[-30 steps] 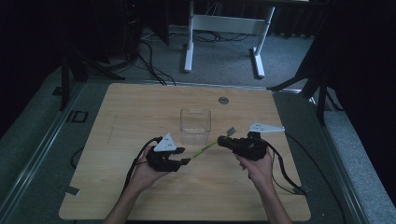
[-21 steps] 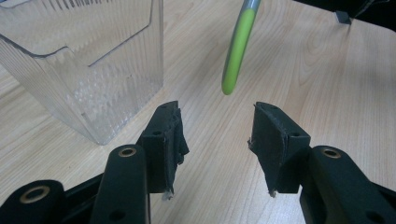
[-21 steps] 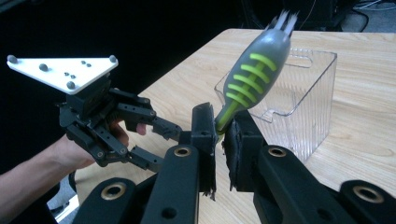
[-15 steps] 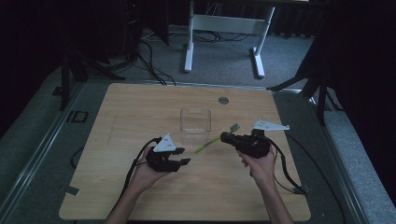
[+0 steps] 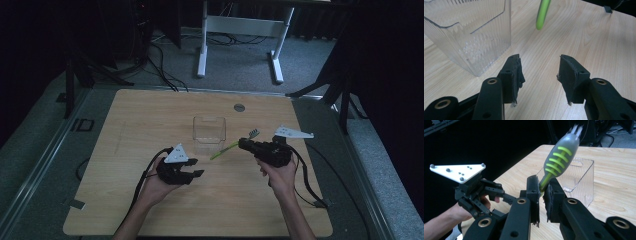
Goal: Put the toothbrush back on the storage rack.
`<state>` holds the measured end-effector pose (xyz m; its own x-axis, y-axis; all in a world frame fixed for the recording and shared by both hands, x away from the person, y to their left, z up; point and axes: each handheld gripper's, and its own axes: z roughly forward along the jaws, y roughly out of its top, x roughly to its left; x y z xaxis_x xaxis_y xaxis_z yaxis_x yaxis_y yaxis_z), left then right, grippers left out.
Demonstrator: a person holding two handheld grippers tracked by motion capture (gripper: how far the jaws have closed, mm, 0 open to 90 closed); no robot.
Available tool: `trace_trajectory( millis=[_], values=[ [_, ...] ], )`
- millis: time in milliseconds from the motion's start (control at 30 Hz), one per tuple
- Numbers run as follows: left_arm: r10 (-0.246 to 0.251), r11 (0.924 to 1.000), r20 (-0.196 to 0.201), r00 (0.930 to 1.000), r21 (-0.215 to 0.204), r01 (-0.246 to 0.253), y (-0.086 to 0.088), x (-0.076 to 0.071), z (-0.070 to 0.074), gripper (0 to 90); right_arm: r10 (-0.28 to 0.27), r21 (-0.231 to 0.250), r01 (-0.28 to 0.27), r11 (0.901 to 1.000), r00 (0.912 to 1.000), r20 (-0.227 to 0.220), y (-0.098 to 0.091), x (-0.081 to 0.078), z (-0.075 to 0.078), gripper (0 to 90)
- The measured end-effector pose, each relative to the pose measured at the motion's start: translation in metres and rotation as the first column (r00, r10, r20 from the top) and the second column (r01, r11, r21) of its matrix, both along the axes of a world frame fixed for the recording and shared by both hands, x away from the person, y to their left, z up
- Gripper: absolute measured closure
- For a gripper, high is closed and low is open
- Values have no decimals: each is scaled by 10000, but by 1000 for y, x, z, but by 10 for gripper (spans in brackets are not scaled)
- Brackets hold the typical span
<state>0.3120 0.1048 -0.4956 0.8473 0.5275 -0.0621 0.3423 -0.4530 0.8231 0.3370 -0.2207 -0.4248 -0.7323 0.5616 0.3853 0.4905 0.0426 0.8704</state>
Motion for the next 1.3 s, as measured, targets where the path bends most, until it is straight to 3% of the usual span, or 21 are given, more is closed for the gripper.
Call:
trace_trajectory(
  millis=[633, 1300],
  values=[
    [-56, 10000, -79, 10000, 47, 56, -3, 0, -1, 520, -356, 216, 354, 9991, 9993, 99, -3, 10, 5, 826],
    [-153, 9999, -34, 9999, 16, 153, -4, 0, -1, 518, -897, 306, 894, 9955, 9959, 93, -3, 30, 5, 827]
  ],
)
